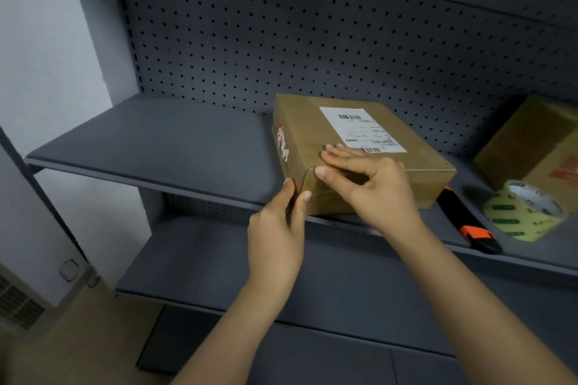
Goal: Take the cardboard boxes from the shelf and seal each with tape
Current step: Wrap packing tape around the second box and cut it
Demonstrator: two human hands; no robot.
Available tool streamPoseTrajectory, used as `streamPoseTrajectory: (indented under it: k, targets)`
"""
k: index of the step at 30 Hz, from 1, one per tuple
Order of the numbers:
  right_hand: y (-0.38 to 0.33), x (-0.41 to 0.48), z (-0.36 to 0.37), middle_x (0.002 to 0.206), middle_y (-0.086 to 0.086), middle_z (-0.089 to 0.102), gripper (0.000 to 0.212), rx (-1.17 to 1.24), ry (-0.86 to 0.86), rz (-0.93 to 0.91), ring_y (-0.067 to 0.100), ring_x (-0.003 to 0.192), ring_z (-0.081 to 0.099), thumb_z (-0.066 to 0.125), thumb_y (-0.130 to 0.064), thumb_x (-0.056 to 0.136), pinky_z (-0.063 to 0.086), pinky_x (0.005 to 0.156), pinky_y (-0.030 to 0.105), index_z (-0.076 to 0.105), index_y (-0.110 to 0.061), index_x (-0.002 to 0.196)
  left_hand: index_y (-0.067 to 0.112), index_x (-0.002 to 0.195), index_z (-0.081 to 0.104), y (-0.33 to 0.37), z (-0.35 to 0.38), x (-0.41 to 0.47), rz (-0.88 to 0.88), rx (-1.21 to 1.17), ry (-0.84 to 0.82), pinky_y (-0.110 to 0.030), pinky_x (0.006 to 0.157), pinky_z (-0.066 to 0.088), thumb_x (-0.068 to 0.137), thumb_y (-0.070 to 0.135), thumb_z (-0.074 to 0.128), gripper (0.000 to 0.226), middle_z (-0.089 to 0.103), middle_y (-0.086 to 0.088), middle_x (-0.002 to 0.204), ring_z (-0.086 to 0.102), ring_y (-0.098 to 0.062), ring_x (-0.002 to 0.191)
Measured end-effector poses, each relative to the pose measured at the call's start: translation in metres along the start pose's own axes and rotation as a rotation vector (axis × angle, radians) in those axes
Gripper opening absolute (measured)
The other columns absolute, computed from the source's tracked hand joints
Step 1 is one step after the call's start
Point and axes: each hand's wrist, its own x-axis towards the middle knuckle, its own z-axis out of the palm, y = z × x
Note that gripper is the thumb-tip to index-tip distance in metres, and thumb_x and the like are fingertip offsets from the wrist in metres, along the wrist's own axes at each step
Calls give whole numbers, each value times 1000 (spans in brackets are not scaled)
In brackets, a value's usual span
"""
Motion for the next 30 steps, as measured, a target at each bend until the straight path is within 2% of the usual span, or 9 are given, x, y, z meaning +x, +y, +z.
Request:
streamPoseTrajectory:
  k: [4, 8, 11, 13, 15, 17, 21, 26, 30]
  targets:
    - [5, -2, -12, 133, -10, 59, 34, -151, -127, -144, -4, 131, 45, 67, -25, 92, 31, 114, 20, 65, -22, 126, 11, 124, 68, 2, -5, 4, -6, -24, -10, -19, 78, 53, 94, 40, 61, 42, 76, -5, 101, 70, -12, 92]
    - [10, 8, -33, 147, -8, 45, 41, -244, -390, -204, 0, 140, 33, 53, -11, 99, 23, 118, 22, 50, -17, 140, 12, 115, 74, -4, -13, 9, 52, 14, -39, -31, 71, 58, 91, 49, 57, 47, 77, -1, 90, 71, -11, 78]
    - [10, 11, -40, 151, -7, 41, 49, -249, -470, -205, 0, 143, 29, 53, 0, 97, 19, 119, 21, 46, -16, 143, 13, 118, 72, -10, -16, 11, 68, -18, -53, -36, 77, 59, 91, 44, 62, 42, 77, -2, 95, 72, -14, 86]
    - [9, 9, -42, 151, -9, 40, 56, -224, -477, -169, -2, 142, 29, 61, 1, 92, 19, 119, 20, 47, -18, 143, 14, 129, 65, -10, -16, 10, 79, -63, -58, -34, 89, 57, 90, 39, 66, 46, 73, -2, 113, 69, -13, 101]
    - [8, 7, -38, 149, -9, 43, 61, -195, -437, -149, -2, 141, 32, 74, -9, 86, 21, 119, 21, 50, -19, 141, 17, 141, 53, -10, -16, 12, 129, -76, -81, -28, 98, 51, 90, 35, 67, 55, 61, 1, 133, 59, -10, 119]
    - [9, 5, -31, 145, -8, 48, 62, -174, -350, -154, -1, 138, 37, 79, -20, 80, 25, 119, 25, 54, -21, 137, 20, 144, 47, -12, -17, 16, 170, -103, -128, -22, 102, 46, 91, 31, 68, 59, 54, 6, 139, 52, -8, 127]
    - [15, 2, -25, 144, -6, 51, 57, -170, -273, -202, 2, 138, 39, 76, -15, 83, 28, 118, 30, 56, -20, 136, 15, 140, 51, -19, -10, 16, 187, -138, -119, -12, 97, 46, 88, 27, 71, 57, 56, 3, 136, 58, -7, 117]
    - [16, 5, -30, 148, -10, 46, 58, -214, -339, -189, -2, 141, 33, 70, -8, 88, 24, 120, 28, 51, -24, 140, 8, 136, 56, -16, -2, 7, 142, -125, -32, -29, 95, 54, 92, 27, 69, 50, 67, -8, 125, 66, -14, 111]
    - [17, 4, -30, 148, -10, 46, 58, -199, -329, -186, -1, 141, 33, 71, -9, 88, 25, 120, 34, 51, -26, 140, 9, 134, 59, -5, -3, 0, 50, -108, -49, -29, 91, 55, 94, 33, 65, 47, 72, -8, 115, 68, -15, 107]
